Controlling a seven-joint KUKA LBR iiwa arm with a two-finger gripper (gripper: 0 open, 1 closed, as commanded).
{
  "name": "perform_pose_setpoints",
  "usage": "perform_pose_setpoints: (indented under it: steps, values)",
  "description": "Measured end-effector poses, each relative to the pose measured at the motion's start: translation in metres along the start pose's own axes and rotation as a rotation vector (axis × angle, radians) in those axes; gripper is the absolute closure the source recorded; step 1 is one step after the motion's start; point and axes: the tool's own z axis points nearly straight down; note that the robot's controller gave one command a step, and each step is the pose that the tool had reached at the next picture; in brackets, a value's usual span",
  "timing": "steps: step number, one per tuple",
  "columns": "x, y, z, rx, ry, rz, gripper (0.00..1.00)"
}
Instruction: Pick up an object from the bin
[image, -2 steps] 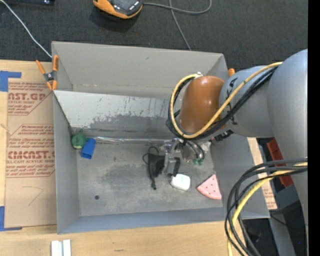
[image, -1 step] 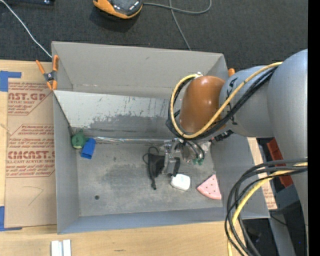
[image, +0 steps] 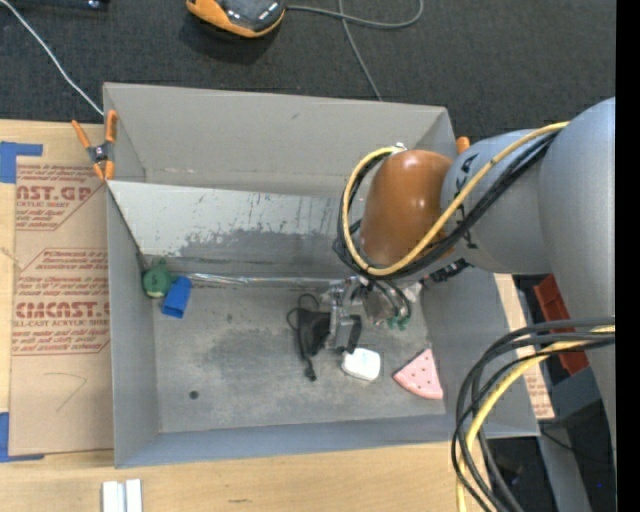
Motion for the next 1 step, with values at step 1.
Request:
perform_pose_setpoints:
  steps: [1]
  values:
    - [0.0019, 0.0003, -0.0209, 0.0, 0.006, 0.0, 1.0]
